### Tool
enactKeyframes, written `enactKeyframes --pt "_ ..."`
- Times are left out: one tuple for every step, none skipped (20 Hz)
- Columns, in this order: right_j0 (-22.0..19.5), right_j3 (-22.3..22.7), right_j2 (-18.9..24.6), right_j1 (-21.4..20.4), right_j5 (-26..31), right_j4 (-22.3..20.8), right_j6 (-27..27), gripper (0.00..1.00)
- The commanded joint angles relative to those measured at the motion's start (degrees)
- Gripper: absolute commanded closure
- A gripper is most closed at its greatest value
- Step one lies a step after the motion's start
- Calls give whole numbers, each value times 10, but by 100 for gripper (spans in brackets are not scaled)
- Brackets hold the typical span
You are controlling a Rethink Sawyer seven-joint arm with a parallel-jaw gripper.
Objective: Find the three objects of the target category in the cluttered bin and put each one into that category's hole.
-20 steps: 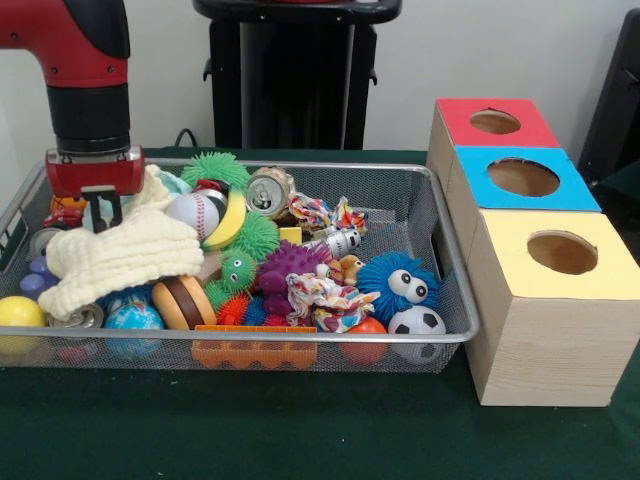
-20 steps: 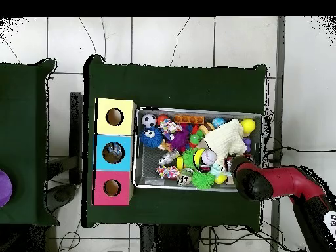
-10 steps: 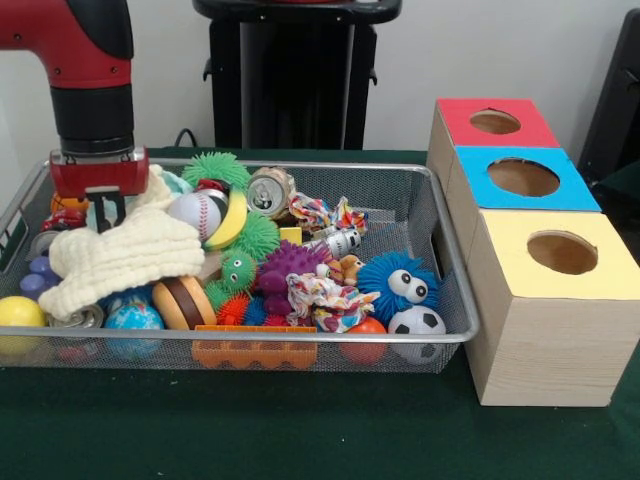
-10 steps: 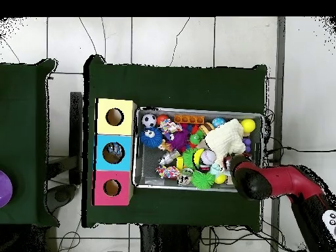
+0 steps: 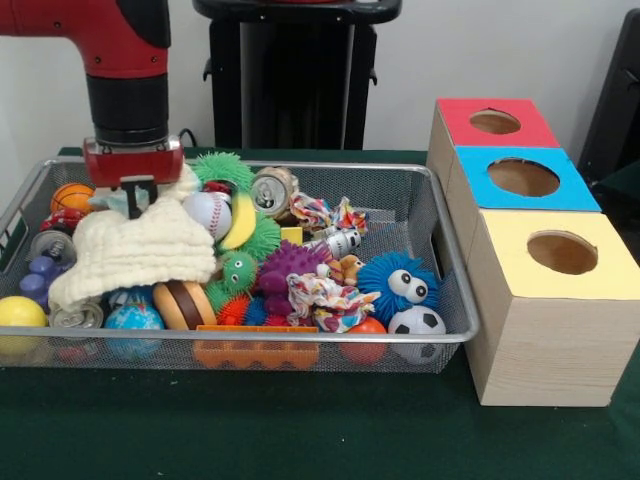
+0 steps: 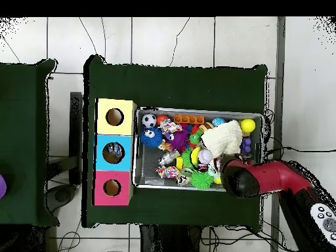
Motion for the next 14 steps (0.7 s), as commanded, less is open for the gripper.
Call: enactKeyframes --pt "67 48 -31 -4 62 72 78 100" --pt "73 49 -37 -5 58 78 80 100" --pt "84 50 -46 -6 53 82 91 100" --pt "90 50 -52 -7 48 87 94 100" --pt "98 51 -60 -7 42 91 101 100" --pt "107 52 -68 -8 37 94 108 100" --pt "120 54 -79 -9 28 97 120 100" --pt "126 55 -86 -9 23 102 125 100" --pt "140 55 -96 -10 13 105 137 100" --pt "147 56 -103 -9 8 110 141 100" --pt "158 57 -112 -8 -1 114 150 100" --pt "163 57 -117 -7 -7 120 152 100" --pt "172 58 -125 -7 -15 124 160 100" --pt "178 58 -130 -6 -20 128 162 100"
